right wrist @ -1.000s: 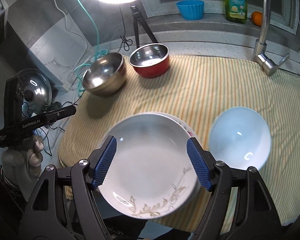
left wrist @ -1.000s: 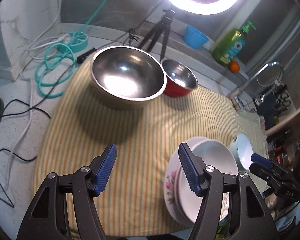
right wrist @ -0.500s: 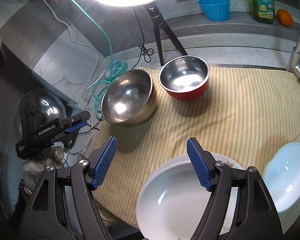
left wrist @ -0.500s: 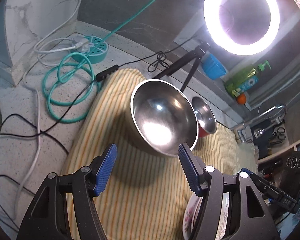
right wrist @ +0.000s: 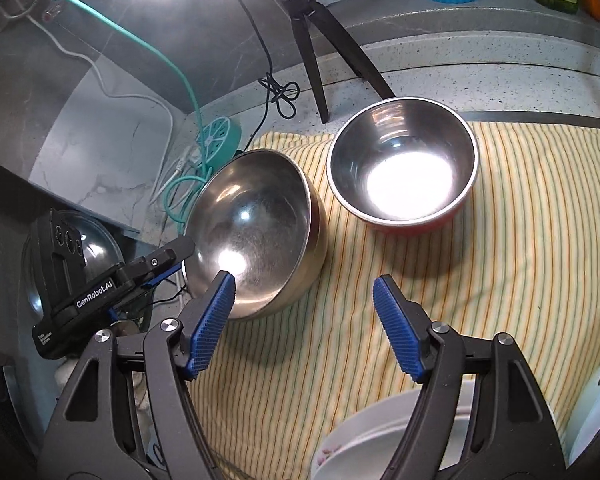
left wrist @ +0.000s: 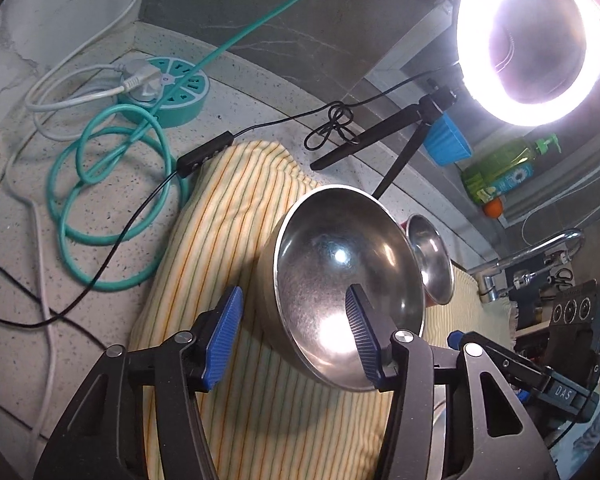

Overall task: Organize plates and bowls
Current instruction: 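Move both grippers to the rim of the large steel bowl, then close both grippers on the large steel bowl rim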

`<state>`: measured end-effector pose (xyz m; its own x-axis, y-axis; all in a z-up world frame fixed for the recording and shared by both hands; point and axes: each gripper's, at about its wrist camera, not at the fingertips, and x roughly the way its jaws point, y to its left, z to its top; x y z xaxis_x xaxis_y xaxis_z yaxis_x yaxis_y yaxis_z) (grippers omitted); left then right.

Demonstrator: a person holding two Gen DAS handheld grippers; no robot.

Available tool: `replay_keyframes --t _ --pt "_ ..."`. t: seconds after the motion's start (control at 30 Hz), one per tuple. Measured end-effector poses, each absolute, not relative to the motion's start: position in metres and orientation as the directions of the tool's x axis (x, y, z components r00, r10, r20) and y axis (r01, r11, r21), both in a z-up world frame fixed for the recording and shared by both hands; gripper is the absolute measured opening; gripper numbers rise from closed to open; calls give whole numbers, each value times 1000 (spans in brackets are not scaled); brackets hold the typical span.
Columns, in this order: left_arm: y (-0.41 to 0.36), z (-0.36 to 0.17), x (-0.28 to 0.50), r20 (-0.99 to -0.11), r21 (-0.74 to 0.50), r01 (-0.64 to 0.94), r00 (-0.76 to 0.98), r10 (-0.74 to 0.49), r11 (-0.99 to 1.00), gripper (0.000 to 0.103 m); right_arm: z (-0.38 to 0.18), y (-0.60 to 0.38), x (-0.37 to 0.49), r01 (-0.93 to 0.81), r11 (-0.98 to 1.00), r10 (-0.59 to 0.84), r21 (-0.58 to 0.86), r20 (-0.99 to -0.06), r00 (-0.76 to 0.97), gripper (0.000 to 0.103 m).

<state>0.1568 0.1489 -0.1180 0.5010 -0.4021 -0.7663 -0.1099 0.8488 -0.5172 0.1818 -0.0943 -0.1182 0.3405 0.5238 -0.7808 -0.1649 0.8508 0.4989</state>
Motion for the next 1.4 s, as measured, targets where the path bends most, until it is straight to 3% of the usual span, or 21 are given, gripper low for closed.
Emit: replay_keyframes --t 0.3,0.53,1.4 --pt "148 -129 167 -781 -512 -105 470 -411 853 29 -137 -78 203 -157 860 511 486 -806 298 46" --pt "151 -132 169 -785 -507 -105 466 -408 855 22 -145 -67 209 -179 860 510 478 -817 267 20" --pt "160 -111 96 -782 -484 -135 510 -358 865 21 -129 -52 143 -267 827 548 494 -813 194 21"
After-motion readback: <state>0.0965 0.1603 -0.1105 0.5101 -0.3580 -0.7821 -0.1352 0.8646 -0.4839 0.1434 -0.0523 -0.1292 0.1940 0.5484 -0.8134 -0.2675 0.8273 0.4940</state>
